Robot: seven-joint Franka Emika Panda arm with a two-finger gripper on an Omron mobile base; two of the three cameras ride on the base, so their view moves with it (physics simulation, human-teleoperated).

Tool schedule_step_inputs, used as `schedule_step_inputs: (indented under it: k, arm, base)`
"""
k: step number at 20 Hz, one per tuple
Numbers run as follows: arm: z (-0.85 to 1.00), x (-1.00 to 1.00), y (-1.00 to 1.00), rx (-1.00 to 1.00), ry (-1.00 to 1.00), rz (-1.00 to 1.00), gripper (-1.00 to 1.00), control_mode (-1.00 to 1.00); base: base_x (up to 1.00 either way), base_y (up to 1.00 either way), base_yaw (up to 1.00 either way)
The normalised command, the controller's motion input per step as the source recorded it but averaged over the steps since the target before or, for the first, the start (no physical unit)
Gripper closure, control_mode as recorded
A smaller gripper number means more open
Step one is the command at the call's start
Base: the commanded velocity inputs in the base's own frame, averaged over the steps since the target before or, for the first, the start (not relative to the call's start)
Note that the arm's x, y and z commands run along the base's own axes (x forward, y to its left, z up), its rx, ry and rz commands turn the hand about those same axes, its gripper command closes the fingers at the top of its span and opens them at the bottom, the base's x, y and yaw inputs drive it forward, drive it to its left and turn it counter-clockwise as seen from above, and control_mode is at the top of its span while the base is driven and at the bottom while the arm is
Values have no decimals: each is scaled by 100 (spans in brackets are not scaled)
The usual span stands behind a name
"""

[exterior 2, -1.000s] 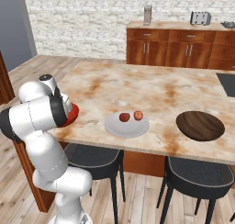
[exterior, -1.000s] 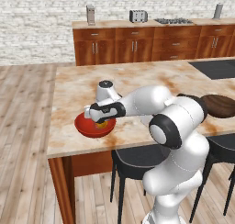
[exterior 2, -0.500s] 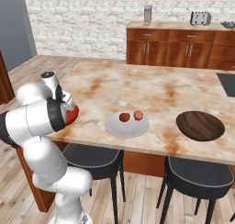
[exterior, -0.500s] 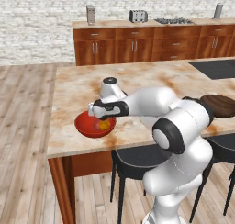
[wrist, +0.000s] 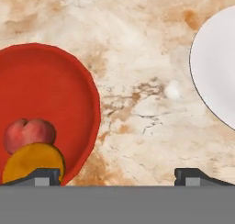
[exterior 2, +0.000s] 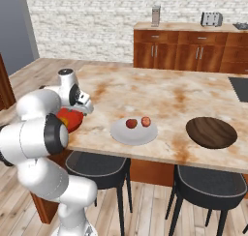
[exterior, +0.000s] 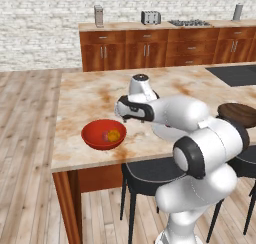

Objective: Take the fruits from the plate on the dining counter and place two fruits in each bowl.

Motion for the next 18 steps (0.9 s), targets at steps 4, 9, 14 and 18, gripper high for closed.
schedule_step_inputs:
  k: [4, 9, 14, 18]
  arm:
    - [0, 17, -98, -3, 1, -17, -100, -100]
    - [-2, 15, -100, 0, 0, -15, -100, -100]
    - [-18, 15, -92, 3, 0, -3, -100, -100]
    - [-8, 22, -81, 3, 0, 0, -100, -100]
  base:
    - [0, 0, 0]
    - [0, 0, 0]
    - [0, 0, 0]
    - [0, 0, 0]
